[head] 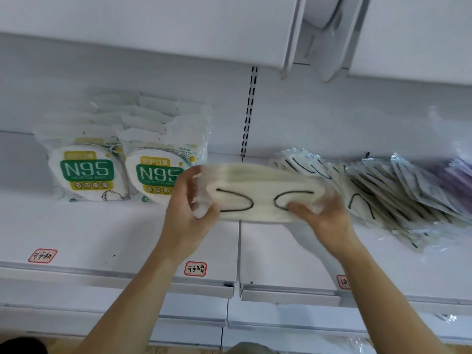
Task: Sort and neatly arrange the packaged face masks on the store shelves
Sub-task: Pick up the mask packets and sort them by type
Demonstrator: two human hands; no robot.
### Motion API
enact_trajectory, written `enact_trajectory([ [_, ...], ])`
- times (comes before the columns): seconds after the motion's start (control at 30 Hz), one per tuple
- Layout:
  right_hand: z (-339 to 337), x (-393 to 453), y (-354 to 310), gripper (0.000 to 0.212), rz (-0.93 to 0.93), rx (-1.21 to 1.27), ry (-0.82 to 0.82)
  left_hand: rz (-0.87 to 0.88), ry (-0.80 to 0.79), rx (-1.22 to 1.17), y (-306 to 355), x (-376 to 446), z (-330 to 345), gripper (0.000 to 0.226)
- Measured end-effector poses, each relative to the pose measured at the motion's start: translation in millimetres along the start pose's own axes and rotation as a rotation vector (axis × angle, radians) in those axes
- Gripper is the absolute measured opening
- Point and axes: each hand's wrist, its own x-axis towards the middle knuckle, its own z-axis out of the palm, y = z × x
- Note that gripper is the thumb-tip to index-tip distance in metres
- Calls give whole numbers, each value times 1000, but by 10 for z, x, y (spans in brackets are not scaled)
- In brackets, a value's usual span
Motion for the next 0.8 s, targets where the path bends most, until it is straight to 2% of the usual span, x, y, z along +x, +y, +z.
enact_trajectory([
  [0.07, -117, 244, -57, 42, 13, -5, 57, -21, 62, 29, -48, -15, 101, 61],
  [0.13, -194, 542, -81, 33, -3, 2, 44, -16, 63, 186, -113, -41, 194, 53],
  [0.23, -139, 1016, -53, 44, 5, -45, 18, 18, -112, 413, -229, 55, 343, 34],
  [0.33, 97, 1389, -4, 63, 19, -109, -27, 141, -293, 642, -343, 354, 547, 37],
  [0.4, 274, 1525, 28, 64, 81, -105, -41, 161, -348, 785, -392, 575, 650, 38],
  [0.5, 463, 1599, 135, 80, 170, -77, -57, 164, -337, 880, -489, 762, 714, 37],
  [0.57, 541, 1578, 200, 95, 194, -72, -63, 161, -338, 907, -539, 802, 738, 45],
  [0.7, 593, 1554, 240, 99, 235, -43, -108, 148, -324, 956, -601, 860, 761, 44],
  [0.8, 554, 1551, 237, 105, 239, -115, -129, 129, -280, 1009, -624, 880, 763, 44],
])
